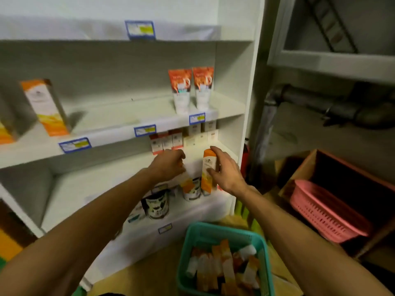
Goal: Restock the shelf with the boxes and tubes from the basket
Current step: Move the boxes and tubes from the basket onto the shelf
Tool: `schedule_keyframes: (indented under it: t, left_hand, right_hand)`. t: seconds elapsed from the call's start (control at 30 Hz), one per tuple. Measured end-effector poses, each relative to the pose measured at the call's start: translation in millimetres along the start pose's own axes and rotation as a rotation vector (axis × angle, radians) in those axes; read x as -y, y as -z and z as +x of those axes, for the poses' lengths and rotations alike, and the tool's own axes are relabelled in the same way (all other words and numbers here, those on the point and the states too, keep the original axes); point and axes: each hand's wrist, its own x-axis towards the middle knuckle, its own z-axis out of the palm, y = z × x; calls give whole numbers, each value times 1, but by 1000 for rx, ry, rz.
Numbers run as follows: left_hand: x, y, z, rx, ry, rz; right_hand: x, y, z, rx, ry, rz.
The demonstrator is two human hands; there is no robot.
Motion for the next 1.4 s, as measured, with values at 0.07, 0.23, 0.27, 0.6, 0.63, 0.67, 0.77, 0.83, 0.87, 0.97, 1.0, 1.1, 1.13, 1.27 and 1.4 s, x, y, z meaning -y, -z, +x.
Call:
schedule_keyframes:
  t: [0.07,0.23,0.27,0.6,0.63,0.67,0.77,0.83,0.87,0.97,1.0,1.1,1.13,1.27,1.4]
  left_hand:
    - [-4,32,-7,-94,-32,3]
    - [-12,112,-24,-249,-35,34]
    - [-13,129,-26,-286,-32,26]
    - [9,242,-23,-470,33,137]
    - [13,245,-21,-492,35,148]
    - [18,248,-19,-510,33,160]
    - [39,250,-15,-507,38,217]
    - [56,250,-8,-480,49,265]
    - [64,249,-5,-464,67,272]
    - [84,253,8,-447,98,297]
    - [89,253,11,-439,107,302]
    - [103,248,17,-453,159,308]
    - [107,246,20,-461,173,297]
    - [111,238,28,-446,205,311]
    - [107,235,30,-421,193,403]
  right_hand:
    - [23,19,5,-27,45,-3]
    - [79,57,23,-90,151,-20]
    - [91,63,27,-94,163,-9]
    - [193,64,89,-123,275,6]
    - [200,61,97,-117,280,11]
    - [207,58,104,-116,286,15]
    - [226,43,123,-118,313,24]
    - [233,28,136,-119,325,29]
    - [236,20,143,-112,328,26]
    - [245,1,166,-99,343,14]
    - [246,-7,173,-90,347,5]
    - [249,-28,184,-72,362,-16]
    - [249,-34,188,-78,356,-7]
    - [254,-48,201,-74,343,19]
    - [255,-44,199,-16,317,17]
